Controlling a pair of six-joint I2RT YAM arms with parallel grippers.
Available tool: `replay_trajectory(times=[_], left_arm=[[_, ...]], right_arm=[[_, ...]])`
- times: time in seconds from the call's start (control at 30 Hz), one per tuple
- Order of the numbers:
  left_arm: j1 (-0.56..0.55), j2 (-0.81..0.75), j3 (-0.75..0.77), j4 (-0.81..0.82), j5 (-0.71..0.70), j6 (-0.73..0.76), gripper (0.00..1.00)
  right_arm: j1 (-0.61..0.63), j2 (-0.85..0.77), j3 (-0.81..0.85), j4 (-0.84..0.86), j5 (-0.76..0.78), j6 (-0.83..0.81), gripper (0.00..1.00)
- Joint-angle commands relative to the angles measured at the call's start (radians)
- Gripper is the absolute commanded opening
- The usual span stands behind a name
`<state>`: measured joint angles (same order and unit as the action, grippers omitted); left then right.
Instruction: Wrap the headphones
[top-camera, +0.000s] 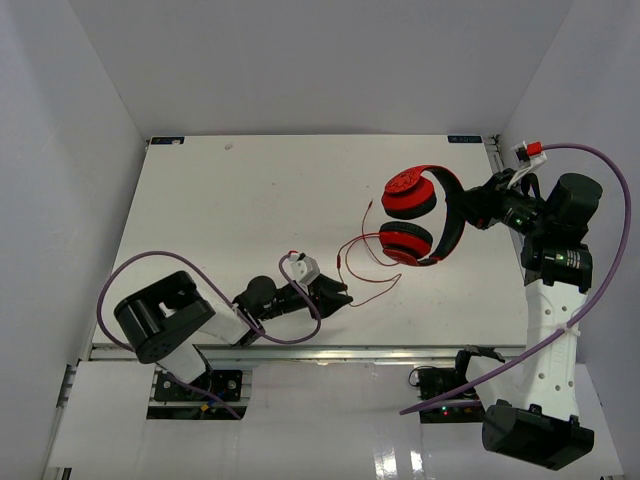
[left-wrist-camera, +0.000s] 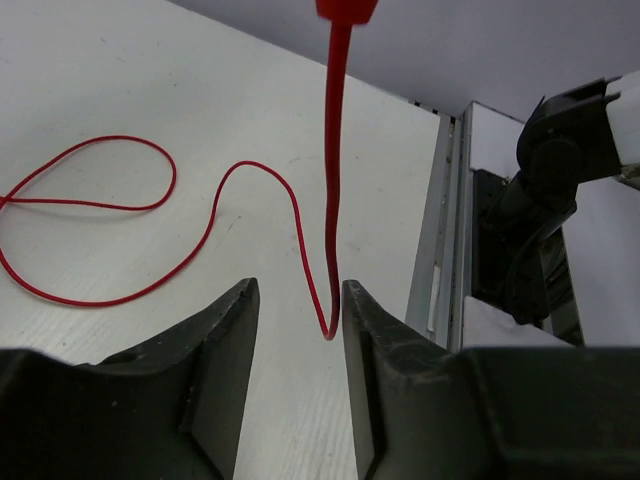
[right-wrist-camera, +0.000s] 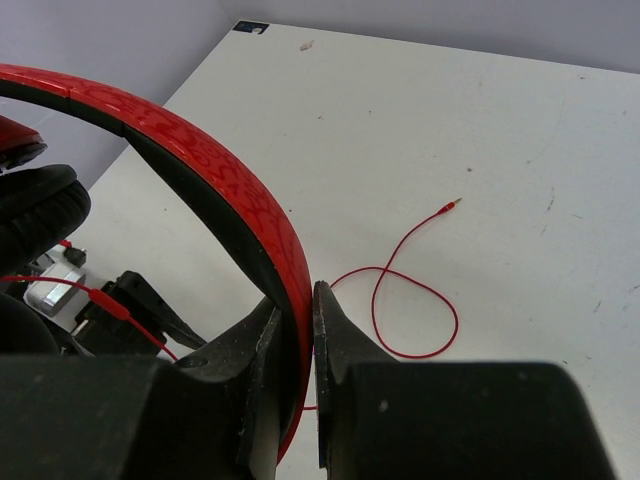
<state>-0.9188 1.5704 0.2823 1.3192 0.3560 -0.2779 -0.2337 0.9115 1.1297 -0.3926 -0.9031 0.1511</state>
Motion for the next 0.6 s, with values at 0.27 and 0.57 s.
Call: replay_trajectory(times=[0.27, 0.57], left_arm=[[-0.005, 0.129, 0.032, 0.357, 0.035, -0.095, 0.34], [-0.005, 0.113, 0.015, 0.404, 0.025, -0.117, 0.46]], right_arm=[[0.002, -0.025, 0.018, 0.047, -0.051, 0.054, 0.08], [0.002, -0.026, 0.001, 0.054, -0.054, 0.056, 0.08]])
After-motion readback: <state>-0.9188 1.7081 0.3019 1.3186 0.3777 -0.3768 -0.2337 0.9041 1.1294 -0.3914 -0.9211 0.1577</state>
